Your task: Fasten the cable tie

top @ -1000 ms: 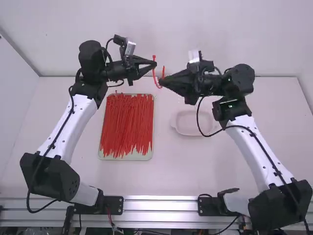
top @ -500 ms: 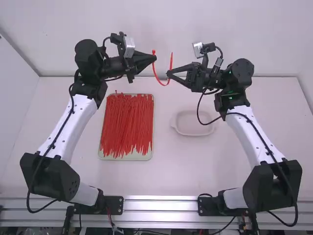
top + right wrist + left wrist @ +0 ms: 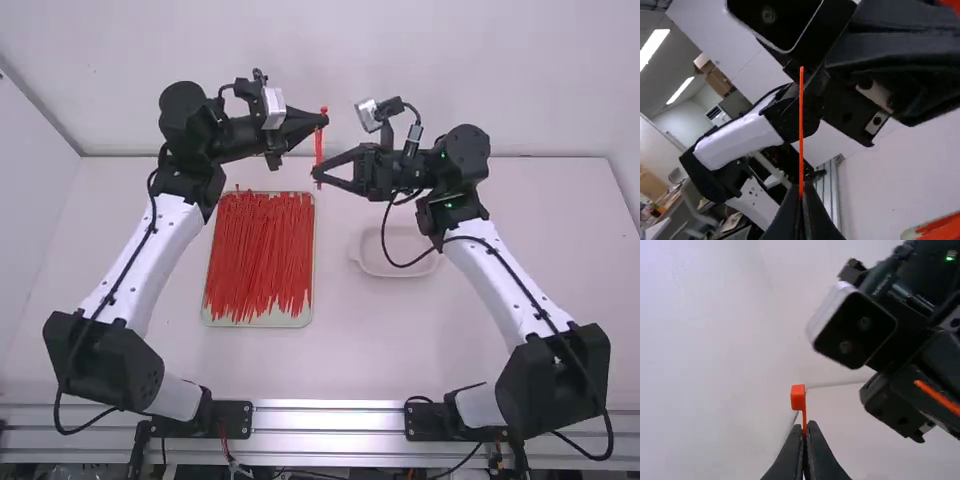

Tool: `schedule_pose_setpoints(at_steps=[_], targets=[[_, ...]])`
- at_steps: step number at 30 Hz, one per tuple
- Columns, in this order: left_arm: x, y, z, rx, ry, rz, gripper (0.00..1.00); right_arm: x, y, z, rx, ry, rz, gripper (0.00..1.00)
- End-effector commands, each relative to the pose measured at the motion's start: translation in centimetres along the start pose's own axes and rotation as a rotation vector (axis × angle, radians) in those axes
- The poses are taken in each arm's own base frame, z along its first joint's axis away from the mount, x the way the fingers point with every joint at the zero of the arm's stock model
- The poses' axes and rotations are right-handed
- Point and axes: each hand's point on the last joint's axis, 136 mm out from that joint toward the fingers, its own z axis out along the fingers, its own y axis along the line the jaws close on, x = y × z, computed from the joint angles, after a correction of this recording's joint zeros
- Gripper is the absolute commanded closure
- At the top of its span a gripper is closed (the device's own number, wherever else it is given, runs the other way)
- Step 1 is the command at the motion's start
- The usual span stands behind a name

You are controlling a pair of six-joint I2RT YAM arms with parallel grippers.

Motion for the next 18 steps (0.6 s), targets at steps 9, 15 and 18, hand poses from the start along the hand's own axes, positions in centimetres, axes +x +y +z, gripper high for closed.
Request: schedule_pose_setpoints(at_steps=[9,15,18], targets=[[-0.8,-1.3,-0.6,0.082,-0.032,0.104,0.98,-0.4,0.6,-0.2,-0.001,-0.003,0.038,1.00],[-1.7,-1.7,-0.8,0.109,-0.061,0.167,0.98,-0.8,0.4,-0.2,0.010,-0.026,0.064,1.00],[-1.8,-1.3,-0.8,0.089,-0.062,0.178,0.98,-1.0,0.3,-0.3,0.016,-0.038,0.064,1.00]])
